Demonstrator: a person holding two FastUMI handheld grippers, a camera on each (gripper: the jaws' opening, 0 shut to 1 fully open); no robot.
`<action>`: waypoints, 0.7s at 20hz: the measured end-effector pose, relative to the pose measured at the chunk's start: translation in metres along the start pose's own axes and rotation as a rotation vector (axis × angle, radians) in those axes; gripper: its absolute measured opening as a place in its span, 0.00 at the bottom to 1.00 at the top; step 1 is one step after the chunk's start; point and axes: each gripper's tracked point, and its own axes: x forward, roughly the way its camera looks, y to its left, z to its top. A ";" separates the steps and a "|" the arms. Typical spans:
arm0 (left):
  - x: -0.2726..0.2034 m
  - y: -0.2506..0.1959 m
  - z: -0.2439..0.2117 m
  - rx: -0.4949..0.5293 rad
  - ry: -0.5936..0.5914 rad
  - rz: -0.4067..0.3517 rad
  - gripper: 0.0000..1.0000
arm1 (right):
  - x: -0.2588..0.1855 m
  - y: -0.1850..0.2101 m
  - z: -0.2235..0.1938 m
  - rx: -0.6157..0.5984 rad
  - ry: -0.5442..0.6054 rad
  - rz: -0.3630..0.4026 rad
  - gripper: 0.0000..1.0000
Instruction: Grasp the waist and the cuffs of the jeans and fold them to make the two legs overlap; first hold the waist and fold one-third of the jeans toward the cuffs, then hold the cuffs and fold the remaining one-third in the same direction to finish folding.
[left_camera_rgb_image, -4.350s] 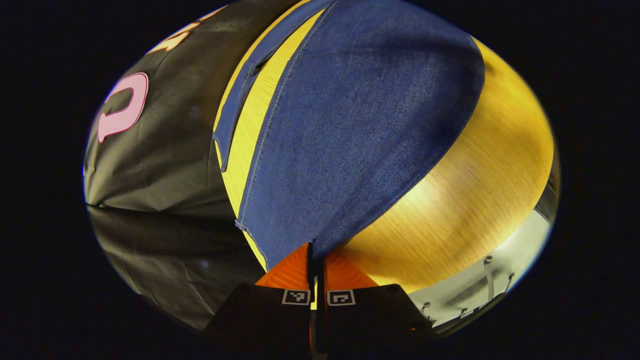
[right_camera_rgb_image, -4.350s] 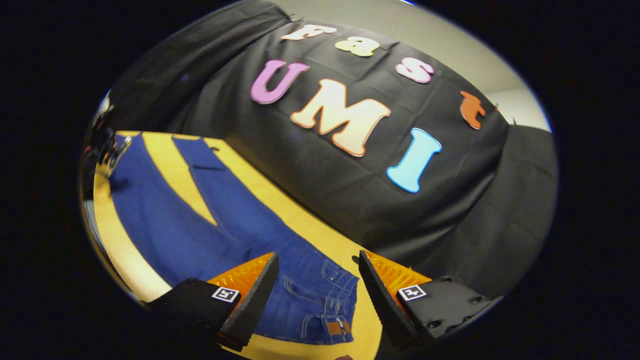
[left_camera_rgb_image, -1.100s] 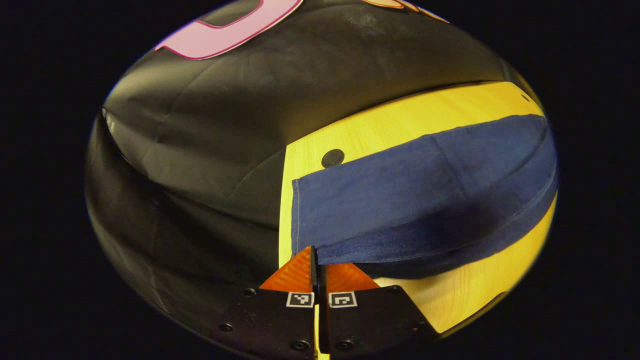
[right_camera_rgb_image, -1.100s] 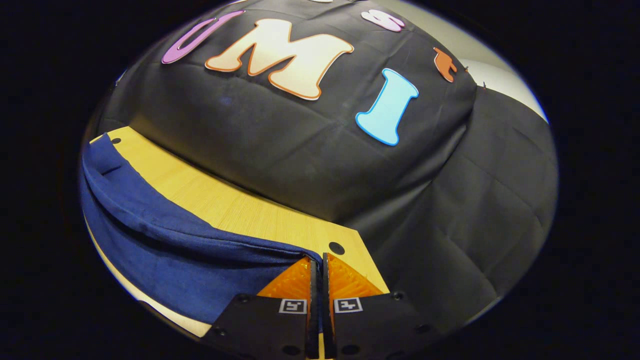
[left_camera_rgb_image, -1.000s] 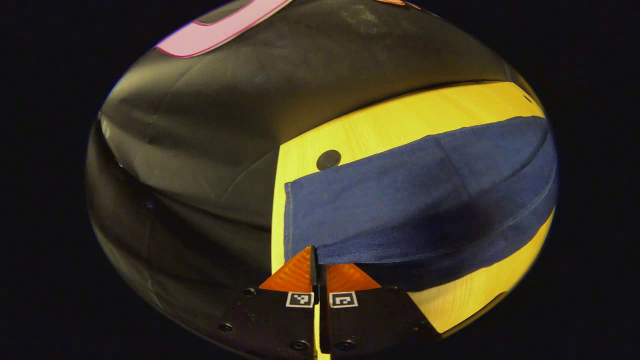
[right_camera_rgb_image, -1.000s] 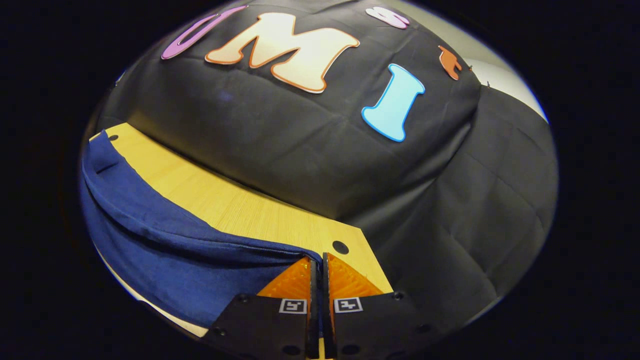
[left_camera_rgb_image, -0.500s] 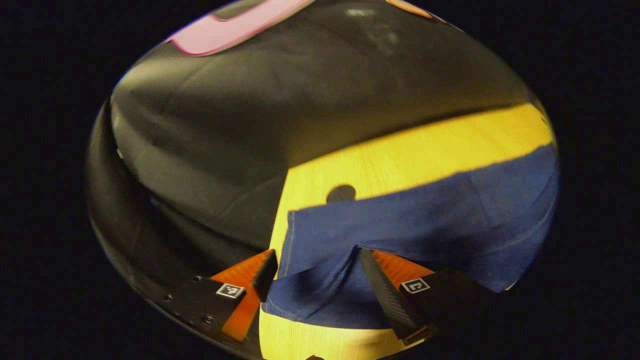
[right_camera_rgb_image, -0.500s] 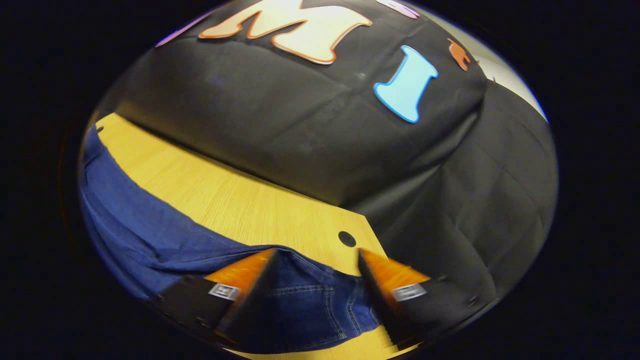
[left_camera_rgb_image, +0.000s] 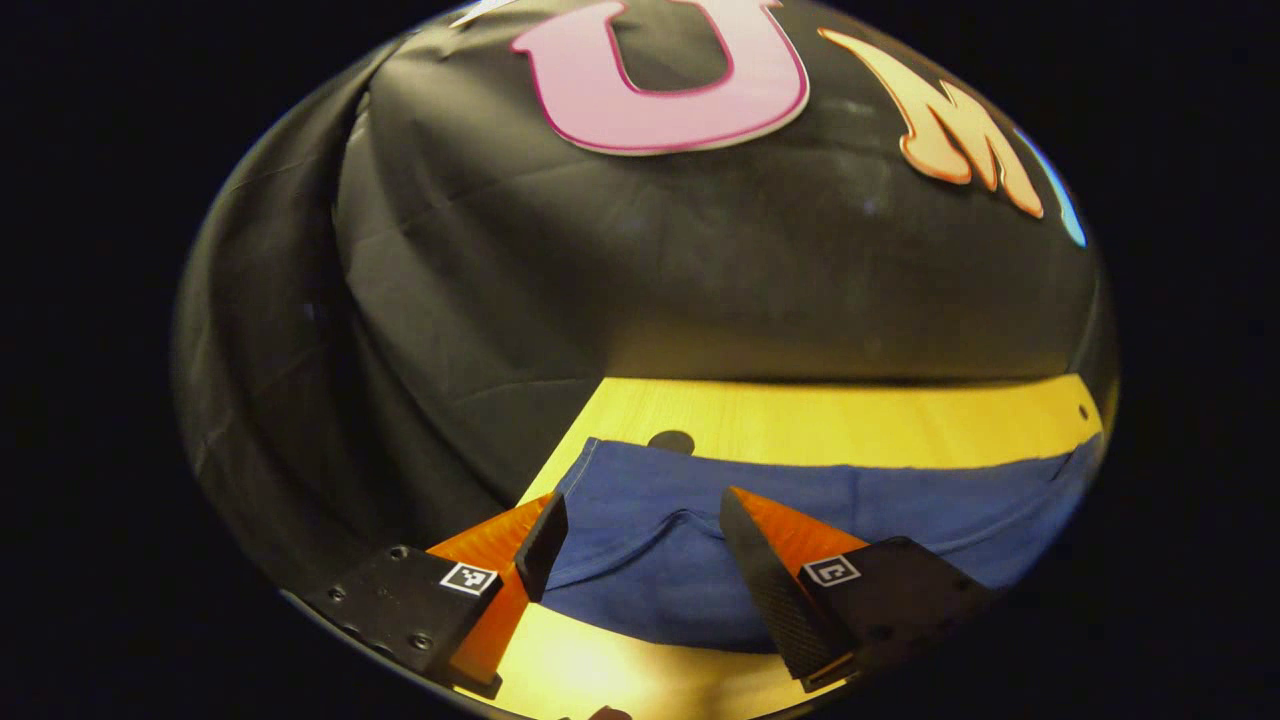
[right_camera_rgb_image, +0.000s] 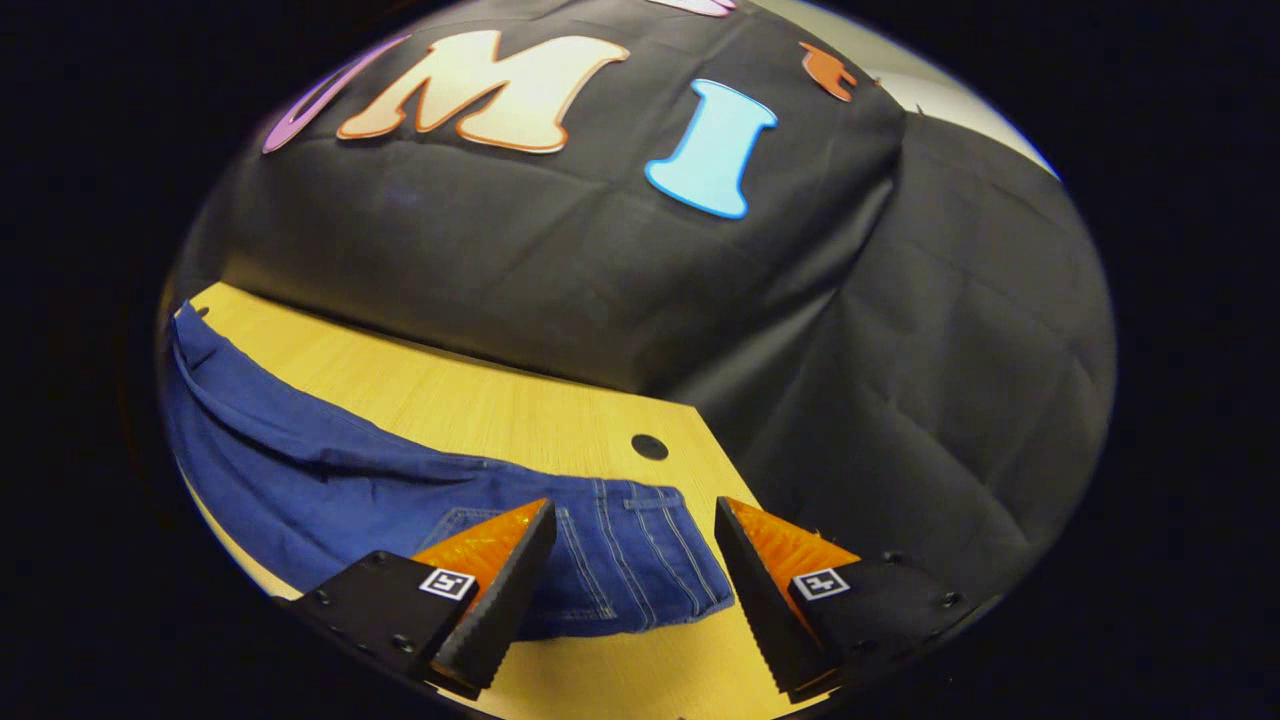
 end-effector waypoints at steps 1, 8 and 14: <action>0.000 -0.002 0.004 0.000 -0.035 -0.002 0.95 | 0.001 -0.009 -0.007 0.024 0.010 0.000 0.99; 0.003 -0.004 -0.009 0.104 -0.128 0.002 0.95 | 0.025 -0.070 -0.070 0.252 0.147 -0.016 1.00; -0.001 -0.007 -0.005 0.074 -0.111 -0.045 0.94 | 0.053 -0.072 -0.116 0.442 0.255 0.048 1.00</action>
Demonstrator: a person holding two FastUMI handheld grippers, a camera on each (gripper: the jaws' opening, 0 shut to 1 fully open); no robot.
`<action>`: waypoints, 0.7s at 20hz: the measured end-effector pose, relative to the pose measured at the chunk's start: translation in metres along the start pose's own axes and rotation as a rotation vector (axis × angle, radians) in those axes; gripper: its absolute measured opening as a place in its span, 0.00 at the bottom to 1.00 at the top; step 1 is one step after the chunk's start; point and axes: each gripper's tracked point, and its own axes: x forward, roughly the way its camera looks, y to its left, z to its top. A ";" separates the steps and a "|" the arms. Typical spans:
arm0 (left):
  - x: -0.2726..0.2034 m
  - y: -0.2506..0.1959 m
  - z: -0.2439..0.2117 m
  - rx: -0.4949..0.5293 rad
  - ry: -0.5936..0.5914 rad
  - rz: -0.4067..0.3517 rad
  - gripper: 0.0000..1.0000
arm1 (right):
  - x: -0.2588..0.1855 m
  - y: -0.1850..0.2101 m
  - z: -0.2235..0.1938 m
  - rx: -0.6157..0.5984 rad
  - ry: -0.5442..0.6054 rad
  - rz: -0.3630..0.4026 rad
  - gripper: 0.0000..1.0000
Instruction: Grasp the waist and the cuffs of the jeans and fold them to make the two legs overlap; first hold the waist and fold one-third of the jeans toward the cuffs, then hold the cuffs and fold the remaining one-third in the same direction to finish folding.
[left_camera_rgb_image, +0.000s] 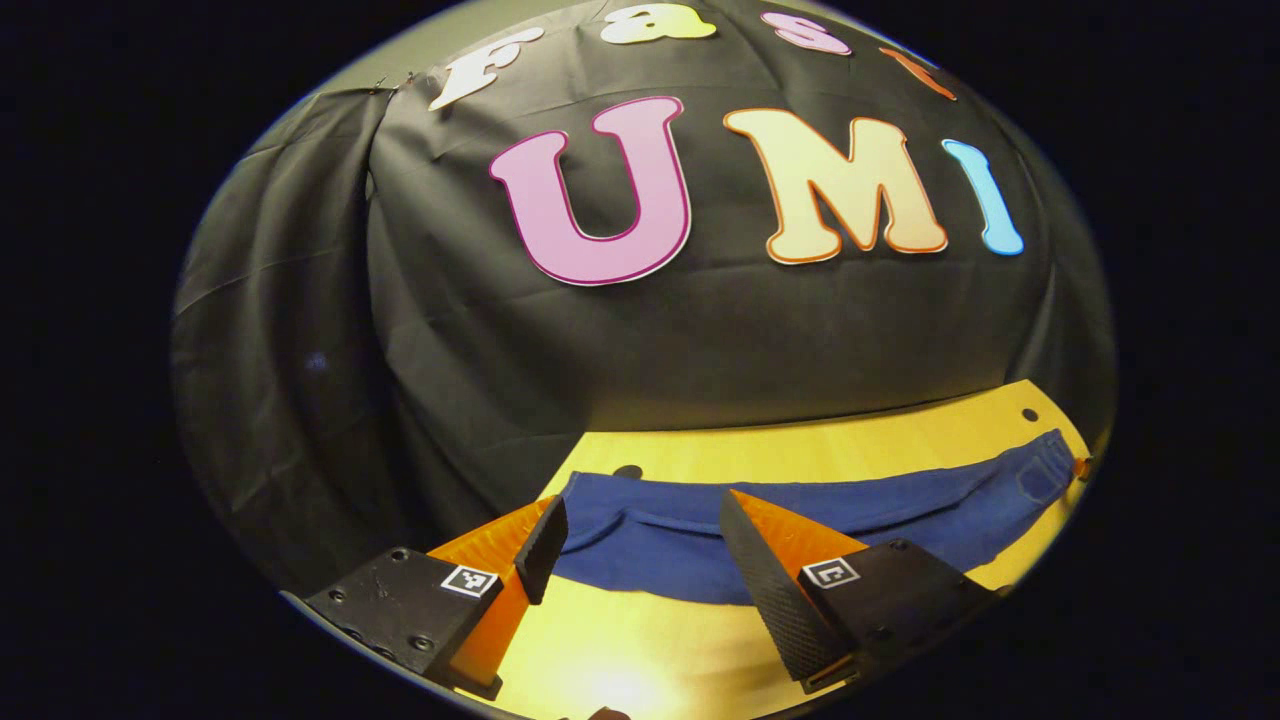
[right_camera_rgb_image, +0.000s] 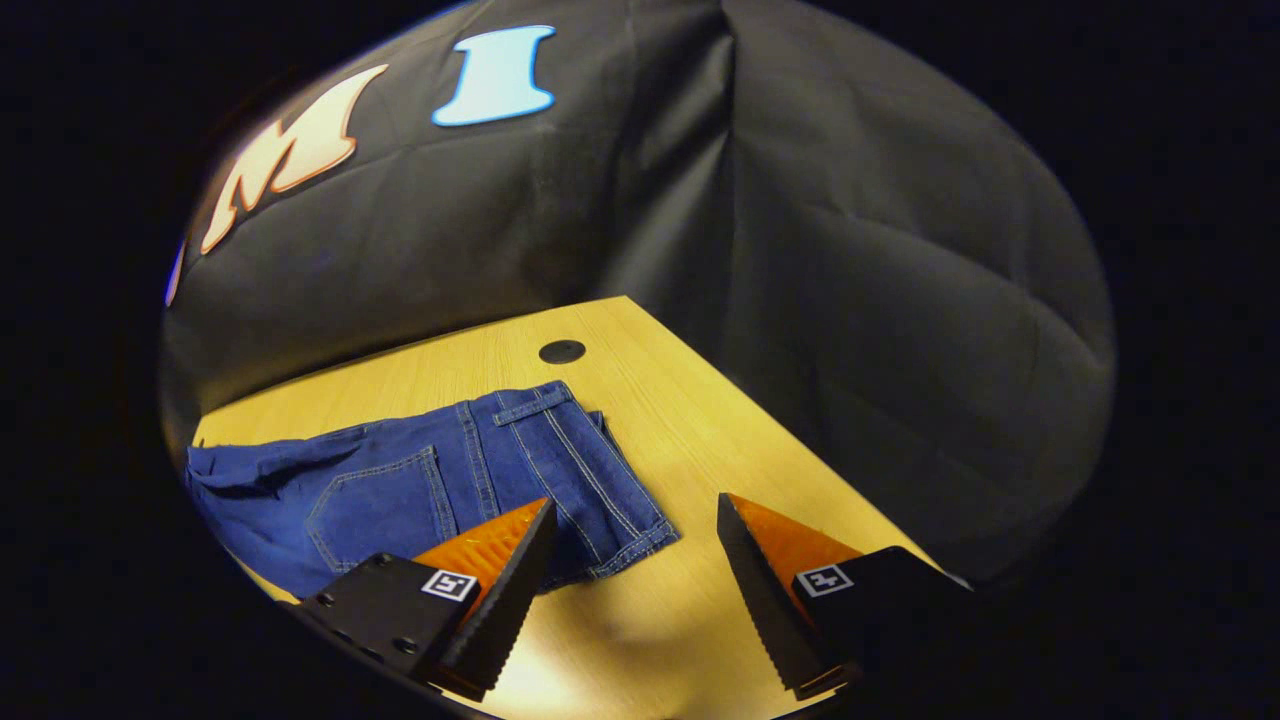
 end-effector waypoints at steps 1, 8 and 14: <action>-0.001 0.001 0.002 -0.001 0.006 -0.008 0.95 | 0.005 0.001 -0.005 0.036 0.026 0.013 1.00; 0.000 0.002 -0.002 0.066 0.038 -0.003 0.95 | -0.004 0.015 -0.001 0.150 0.069 0.132 0.56; 0.002 0.003 -0.015 0.021 0.080 0.006 0.95 | -0.006 0.008 0.010 -0.079 -0.002 0.086 0.06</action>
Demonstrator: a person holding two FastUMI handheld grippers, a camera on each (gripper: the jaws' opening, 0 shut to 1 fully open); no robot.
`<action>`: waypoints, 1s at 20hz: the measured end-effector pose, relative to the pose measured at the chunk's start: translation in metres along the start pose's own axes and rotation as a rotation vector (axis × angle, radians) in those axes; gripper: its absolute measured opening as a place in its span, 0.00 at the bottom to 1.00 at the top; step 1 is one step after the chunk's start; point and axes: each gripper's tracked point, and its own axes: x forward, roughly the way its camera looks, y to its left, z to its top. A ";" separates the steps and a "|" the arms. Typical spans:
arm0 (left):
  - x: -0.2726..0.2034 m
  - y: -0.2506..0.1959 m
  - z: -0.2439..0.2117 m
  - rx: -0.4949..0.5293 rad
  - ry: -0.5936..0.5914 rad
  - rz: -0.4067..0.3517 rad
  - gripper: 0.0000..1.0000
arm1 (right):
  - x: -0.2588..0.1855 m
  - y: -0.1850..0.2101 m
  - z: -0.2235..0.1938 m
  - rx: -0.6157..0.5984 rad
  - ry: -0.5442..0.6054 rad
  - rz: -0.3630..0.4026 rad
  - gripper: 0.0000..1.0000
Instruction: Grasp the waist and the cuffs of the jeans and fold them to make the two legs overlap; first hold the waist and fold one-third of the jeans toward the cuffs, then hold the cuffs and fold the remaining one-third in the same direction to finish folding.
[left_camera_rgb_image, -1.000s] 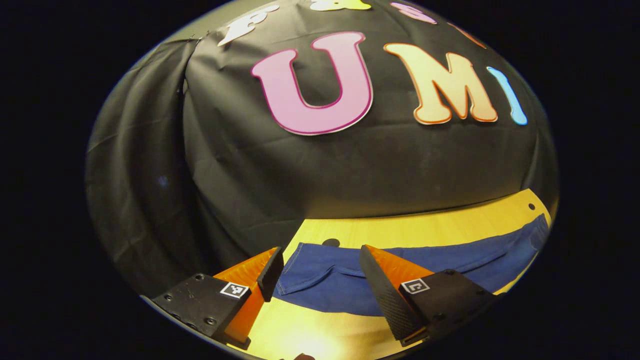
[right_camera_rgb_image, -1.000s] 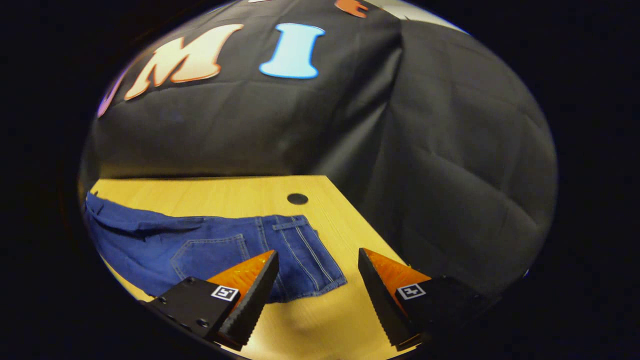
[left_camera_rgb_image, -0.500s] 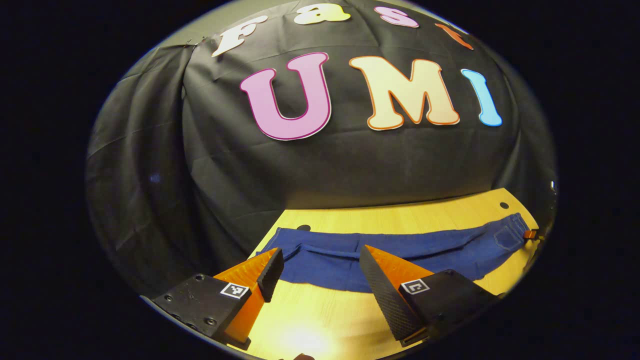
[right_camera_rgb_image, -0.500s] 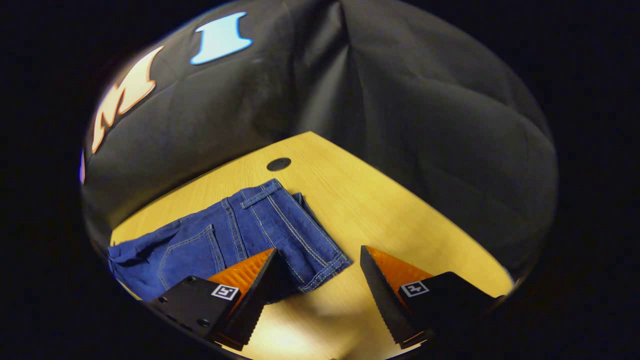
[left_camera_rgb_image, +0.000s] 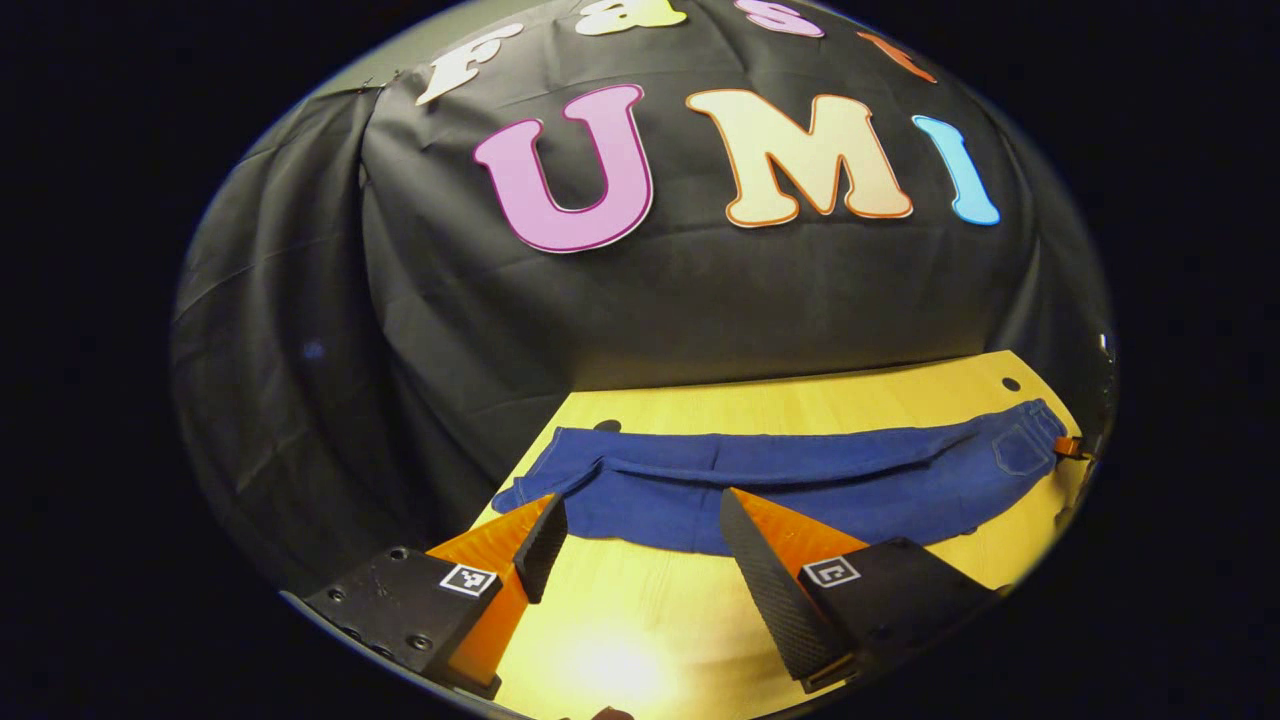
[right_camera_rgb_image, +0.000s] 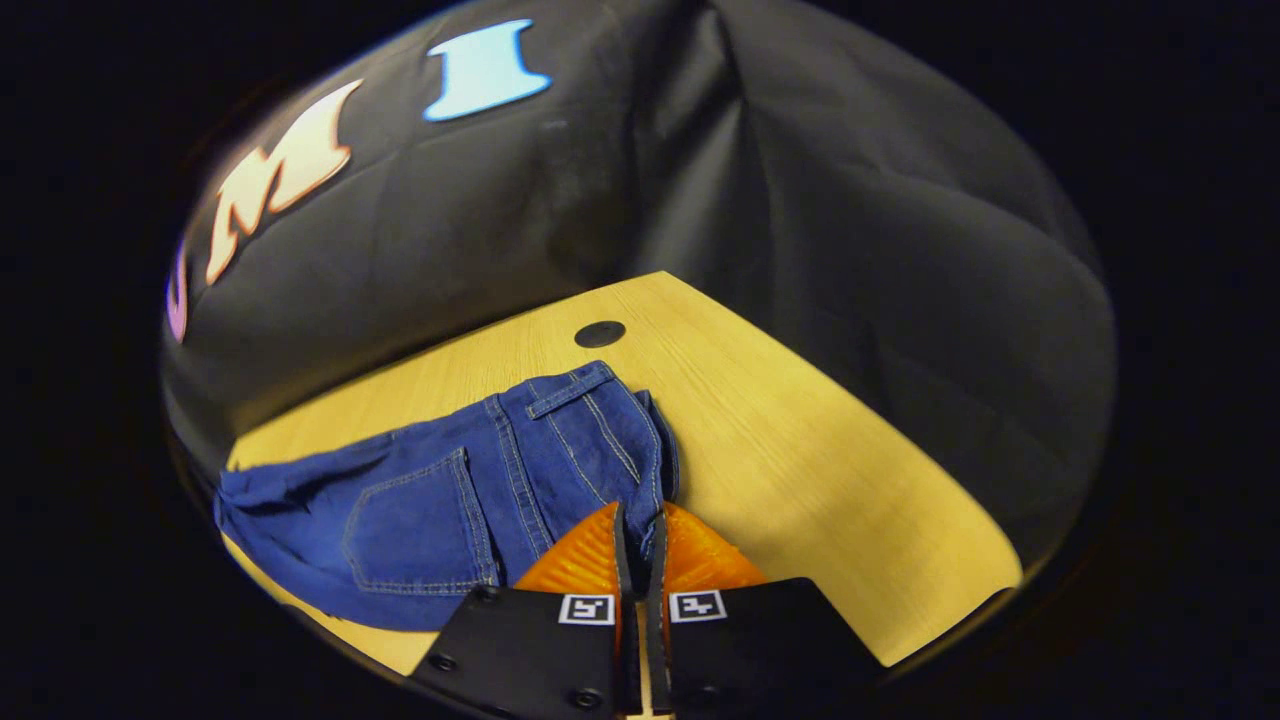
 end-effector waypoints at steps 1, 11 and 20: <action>-0.001 -0.001 -0.001 -0.005 0.004 -0.006 0.95 | -0.001 -0.004 0.004 -0.026 0.000 -0.024 0.04; 0.006 0.034 -0.003 0.028 0.016 0.012 0.95 | -0.044 -0.001 0.054 0.024 -0.087 -0.158 0.05; 0.042 0.064 -0.019 0.029 0.065 -0.047 0.95 | -0.109 0.007 0.102 0.019 -0.280 0.019 0.05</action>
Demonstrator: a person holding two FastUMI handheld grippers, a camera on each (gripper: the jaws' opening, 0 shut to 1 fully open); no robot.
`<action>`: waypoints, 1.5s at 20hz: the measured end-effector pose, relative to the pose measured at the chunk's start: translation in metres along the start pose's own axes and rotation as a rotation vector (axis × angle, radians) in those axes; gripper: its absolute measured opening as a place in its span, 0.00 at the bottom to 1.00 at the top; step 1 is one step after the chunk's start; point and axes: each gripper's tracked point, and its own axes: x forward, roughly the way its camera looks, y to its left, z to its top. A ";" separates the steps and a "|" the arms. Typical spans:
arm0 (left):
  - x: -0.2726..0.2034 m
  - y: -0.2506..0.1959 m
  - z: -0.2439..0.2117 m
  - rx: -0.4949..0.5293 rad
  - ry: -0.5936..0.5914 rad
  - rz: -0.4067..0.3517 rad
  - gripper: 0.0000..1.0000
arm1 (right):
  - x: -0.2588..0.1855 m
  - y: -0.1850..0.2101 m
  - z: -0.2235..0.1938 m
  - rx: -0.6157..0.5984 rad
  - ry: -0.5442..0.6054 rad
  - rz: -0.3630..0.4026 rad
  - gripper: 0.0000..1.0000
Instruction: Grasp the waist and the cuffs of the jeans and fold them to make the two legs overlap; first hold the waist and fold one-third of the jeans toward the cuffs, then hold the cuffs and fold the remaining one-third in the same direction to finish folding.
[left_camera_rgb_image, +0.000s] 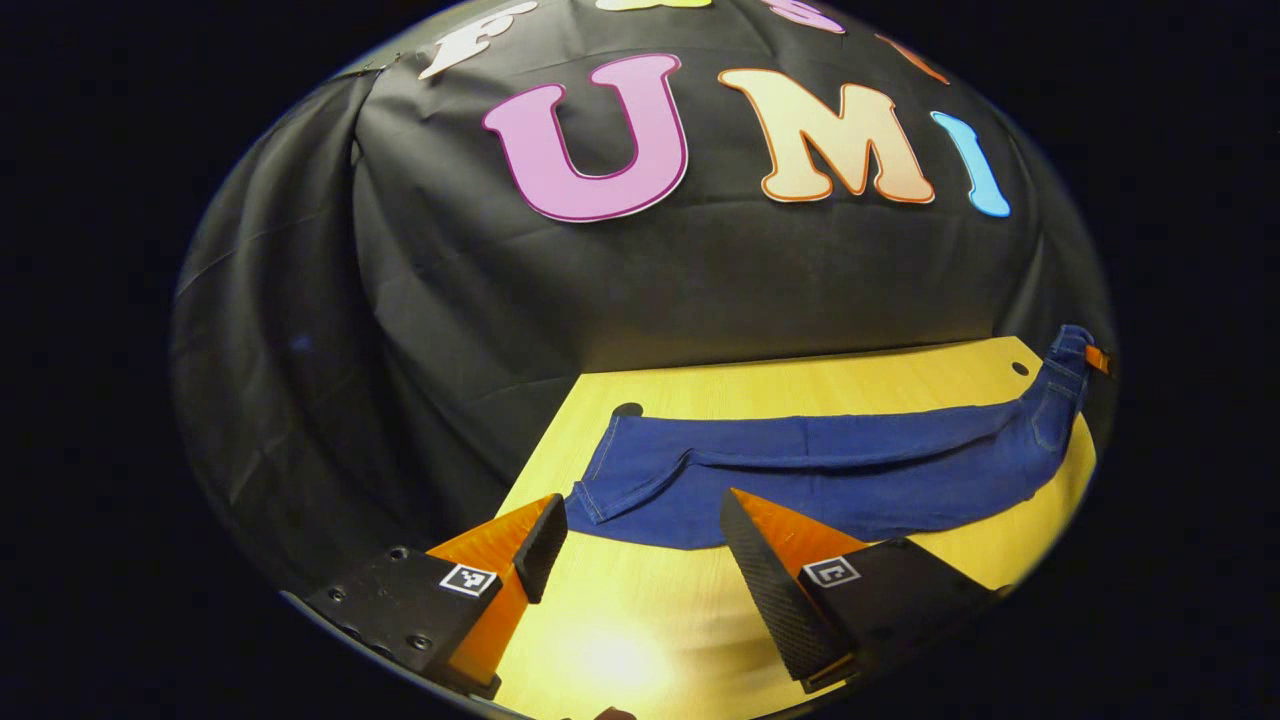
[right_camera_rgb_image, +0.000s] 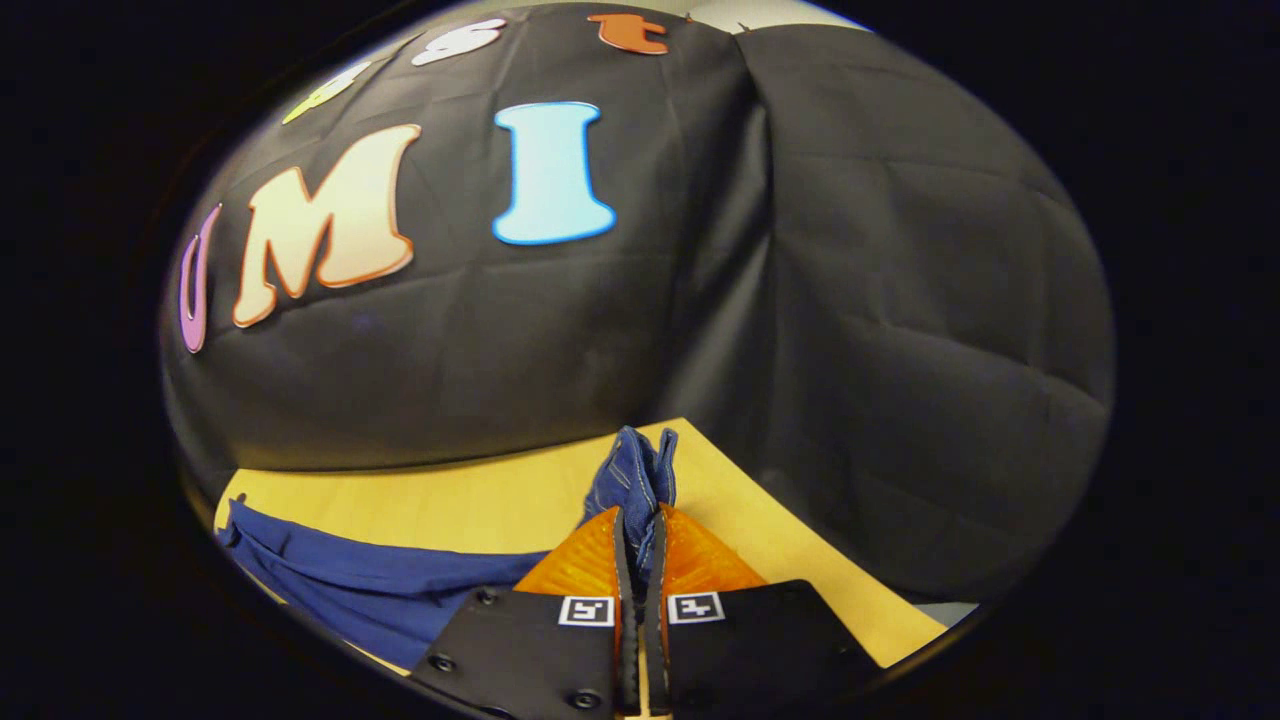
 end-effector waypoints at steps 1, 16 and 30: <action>0.003 0.005 -0.002 -0.001 0.004 -0.005 0.95 | -0.003 -0.002 0.002 0.000 -0.007 0.019 0.05; 0.057 0.090 -0.034 0.002 0.051 -0.101 0.95 | 0.008 -0.006 -0.016 0.008 -0.100 0.328 0.05; 0.082 0.129 -0.066 -0.029 0.100 -0.144 0.96 | 0.021 0.000 -0.040 -0.115 0.102 0.480 0.05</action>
